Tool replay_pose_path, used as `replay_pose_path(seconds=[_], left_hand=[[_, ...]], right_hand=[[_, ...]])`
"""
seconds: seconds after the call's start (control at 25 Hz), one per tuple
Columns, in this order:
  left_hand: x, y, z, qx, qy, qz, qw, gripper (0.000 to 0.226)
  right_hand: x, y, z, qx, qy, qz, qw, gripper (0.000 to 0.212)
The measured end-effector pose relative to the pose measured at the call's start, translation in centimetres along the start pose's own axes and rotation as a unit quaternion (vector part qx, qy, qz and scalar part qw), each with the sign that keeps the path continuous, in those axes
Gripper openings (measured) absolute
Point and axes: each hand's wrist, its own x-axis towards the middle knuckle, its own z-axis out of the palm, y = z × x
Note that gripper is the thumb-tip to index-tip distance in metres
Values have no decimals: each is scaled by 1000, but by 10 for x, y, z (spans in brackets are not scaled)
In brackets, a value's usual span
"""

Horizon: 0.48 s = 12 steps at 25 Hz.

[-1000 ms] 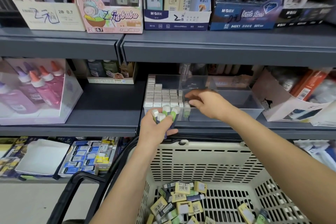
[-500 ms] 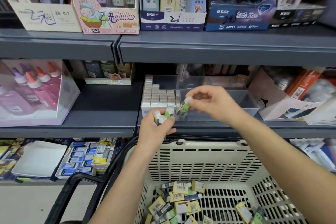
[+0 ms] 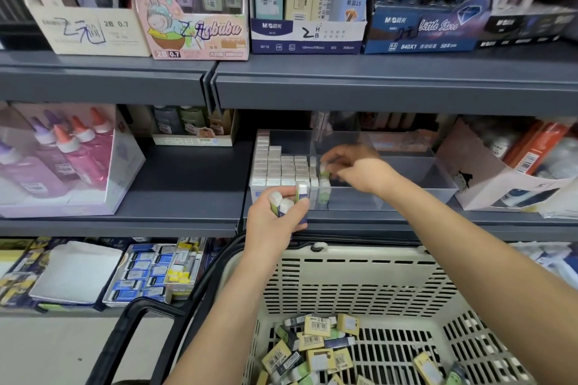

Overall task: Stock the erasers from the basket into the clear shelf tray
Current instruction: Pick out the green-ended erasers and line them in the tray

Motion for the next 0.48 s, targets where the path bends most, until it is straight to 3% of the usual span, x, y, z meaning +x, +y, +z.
replay_pose_path(seconds=[0.24, 0.4, 0.48], left_hand=[[1, 1, 0, -5, 6, 2, 1000, 16], [1, 1, 0, 10, 8, -16, 1000, 11], [1, 1, 0, 12, -1, -12, 1000, 11]], right_hand=[[-7, 3, -2, -108, -48, -32, 992, 28], [-23, -5, -4, -117, 42, -78, 989, 33], [-36, -12, -1, -68, 41, -120, 990, 29]])
